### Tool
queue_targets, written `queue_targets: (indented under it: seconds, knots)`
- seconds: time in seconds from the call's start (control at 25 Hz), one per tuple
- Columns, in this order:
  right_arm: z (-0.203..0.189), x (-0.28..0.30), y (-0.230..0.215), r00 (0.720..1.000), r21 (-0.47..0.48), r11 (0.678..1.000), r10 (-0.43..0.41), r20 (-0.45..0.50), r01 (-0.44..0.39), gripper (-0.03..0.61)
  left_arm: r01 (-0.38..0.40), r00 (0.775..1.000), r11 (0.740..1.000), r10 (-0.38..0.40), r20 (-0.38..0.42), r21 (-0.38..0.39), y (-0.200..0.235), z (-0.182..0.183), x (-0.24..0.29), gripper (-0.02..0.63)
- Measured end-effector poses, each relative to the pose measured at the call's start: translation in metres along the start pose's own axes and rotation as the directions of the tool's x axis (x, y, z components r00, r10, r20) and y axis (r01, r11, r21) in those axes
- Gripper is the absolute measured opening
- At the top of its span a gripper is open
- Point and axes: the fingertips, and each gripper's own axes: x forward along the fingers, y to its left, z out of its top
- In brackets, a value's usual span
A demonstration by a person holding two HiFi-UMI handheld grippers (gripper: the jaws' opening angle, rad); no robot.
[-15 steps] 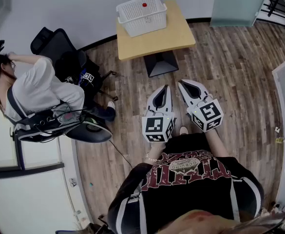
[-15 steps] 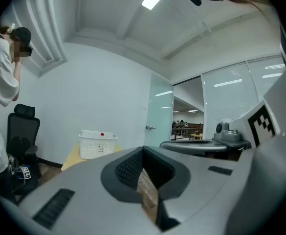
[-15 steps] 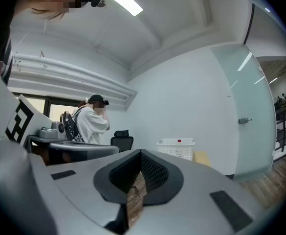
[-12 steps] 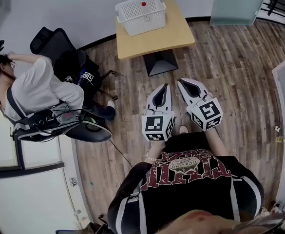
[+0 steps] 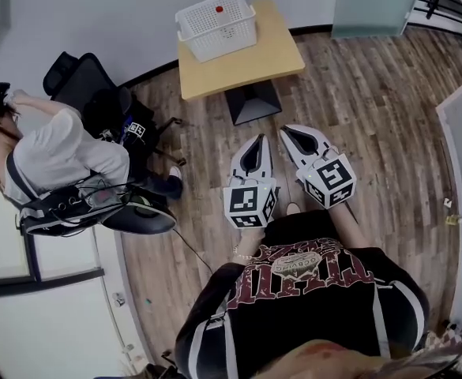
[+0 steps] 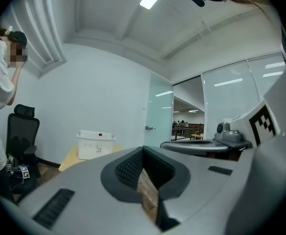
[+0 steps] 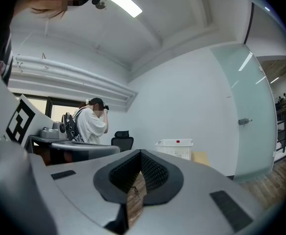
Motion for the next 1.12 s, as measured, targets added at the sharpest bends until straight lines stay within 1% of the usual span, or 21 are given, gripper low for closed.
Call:
queue_targets:
  seconds: [0.28, 0.56, 0.72, 0.88, 1.12]
  knots:
    - [-0.001, -0.011, -0.014, 1.000, 0.005, 1.000, -0.014, 0.002, 0.014, 0.017, -0.010, 1.000, 1.000, 0.010, -0.006, 0.005, -0.013, -0.002, 0.005, 0.032]
    - [-0.003, -0.005, -0.026, 1.000, 0.016, 1.000, -0.025, -0.004, 0.025, 0.017, -0.007, 1.000, 1.000, 0.007, -0.028, -0.001, -0.008, -0.005, 0.020, 0.032]
    - [0.000, 0.006, -0.036, 0.999, 0.020, 0.999, -0.051, 0.002, 0.051, 0.017, 0.009, 1.000, 1.000, -0.009, -0.027, 0.005, 0.001, -0.001, 0.033, 0.032]
    - [0.004, 0.018, -0.046, 0.997, 0.017, 0.997, -0.076, 0.011, 0.076, 0.017, 0.042, 0.999, 0.999, -0.041, -0.027, 0.013, 0.007, 0.003, 0.049, 0.032]
    - [0.004, 0.042, -0.052, 0.996, 0.016, 0.996, -0.089, 0.005, 0.089, 0.017, 0.073, 0.997, 0.997, -0.072, -0.039, 0.013, 0.022, 0.005, 0.068, 0.032]
